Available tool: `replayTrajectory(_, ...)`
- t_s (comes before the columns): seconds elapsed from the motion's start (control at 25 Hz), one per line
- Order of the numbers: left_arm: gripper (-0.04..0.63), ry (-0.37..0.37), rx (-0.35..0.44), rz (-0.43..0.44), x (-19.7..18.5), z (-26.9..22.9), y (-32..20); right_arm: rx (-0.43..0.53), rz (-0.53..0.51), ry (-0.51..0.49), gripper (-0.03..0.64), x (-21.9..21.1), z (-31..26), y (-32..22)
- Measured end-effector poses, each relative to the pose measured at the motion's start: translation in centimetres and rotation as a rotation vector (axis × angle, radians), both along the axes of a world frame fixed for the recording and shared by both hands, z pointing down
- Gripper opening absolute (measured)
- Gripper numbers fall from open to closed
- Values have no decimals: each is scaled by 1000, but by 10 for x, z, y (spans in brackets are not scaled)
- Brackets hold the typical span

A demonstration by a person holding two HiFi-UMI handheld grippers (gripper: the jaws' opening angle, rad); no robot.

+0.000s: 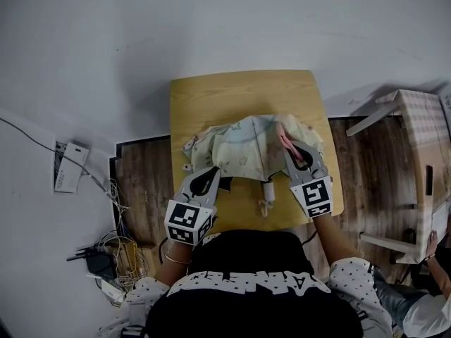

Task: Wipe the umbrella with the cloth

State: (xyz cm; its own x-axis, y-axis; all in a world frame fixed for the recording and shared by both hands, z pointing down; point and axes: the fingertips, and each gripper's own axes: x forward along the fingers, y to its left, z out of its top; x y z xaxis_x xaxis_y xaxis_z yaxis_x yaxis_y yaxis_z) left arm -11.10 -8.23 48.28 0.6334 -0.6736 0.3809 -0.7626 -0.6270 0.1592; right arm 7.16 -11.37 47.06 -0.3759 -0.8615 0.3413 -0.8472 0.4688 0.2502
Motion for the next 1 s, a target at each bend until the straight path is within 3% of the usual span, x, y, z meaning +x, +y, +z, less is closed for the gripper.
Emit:
replayTrajectory(0.2,3,4,-2,-15,13,-9,0,-18,-8,-26,34,13,0,2)
replayTrajectory(0.6,3,12,13,21,75,-22,3,-54,-72,-71,34,36,-1,14)
replayTrajectory(1.0,3,57,-17,129,158,-25,6,-57,-135,-137,34,48,-24,34)
